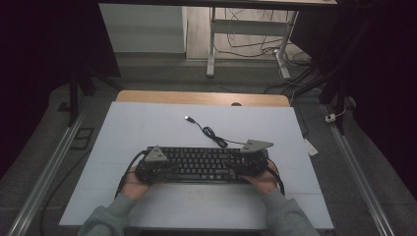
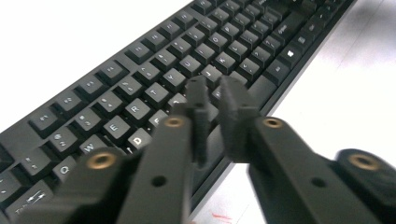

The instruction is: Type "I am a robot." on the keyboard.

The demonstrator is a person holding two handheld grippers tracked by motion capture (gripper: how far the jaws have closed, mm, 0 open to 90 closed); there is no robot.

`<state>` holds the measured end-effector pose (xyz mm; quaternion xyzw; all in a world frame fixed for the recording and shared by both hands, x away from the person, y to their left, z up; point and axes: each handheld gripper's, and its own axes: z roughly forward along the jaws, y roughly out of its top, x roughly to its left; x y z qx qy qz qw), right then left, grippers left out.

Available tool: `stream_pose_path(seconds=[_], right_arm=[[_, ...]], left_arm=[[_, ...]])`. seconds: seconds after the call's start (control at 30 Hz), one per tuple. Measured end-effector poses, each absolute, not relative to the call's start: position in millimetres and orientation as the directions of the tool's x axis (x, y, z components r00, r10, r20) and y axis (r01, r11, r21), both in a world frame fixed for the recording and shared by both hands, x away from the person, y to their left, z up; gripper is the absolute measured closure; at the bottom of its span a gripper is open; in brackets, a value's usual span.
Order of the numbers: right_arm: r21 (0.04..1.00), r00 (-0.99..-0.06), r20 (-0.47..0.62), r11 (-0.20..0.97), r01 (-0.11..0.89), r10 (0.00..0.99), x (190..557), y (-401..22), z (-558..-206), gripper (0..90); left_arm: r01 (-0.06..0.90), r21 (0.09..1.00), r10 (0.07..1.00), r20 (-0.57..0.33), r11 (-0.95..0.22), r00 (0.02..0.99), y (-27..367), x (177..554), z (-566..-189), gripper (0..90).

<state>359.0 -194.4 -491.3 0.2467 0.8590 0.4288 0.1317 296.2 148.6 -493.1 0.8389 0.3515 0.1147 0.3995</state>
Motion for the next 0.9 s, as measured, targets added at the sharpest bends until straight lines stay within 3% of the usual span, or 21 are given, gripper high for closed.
stream_pose_path(seconds=[0.13,0.33,0.9], right_arm=[[0.802,-0.842,-0.014,0.509,0.312,0.539,359,-195,-491,48.6],[0.805,-0.843,-0.016,0.506,0.308,0.538,359,-195,-491,48.4],[0.805,-0.844,-0.016,0.507,0.307,0.536,359,-195,-491,48.3]], left_arm=[[0.511,0.761,0.710,-0.095,-0.400,0.698,154,297,-490,58.8],[0.539,0.759,0.743,-0.112,-0.365,0.660,161,300,-489,44.7],[0.564,0.760,0.779,-0.126,-0.322,0.614,176,304,-487,36.2]])
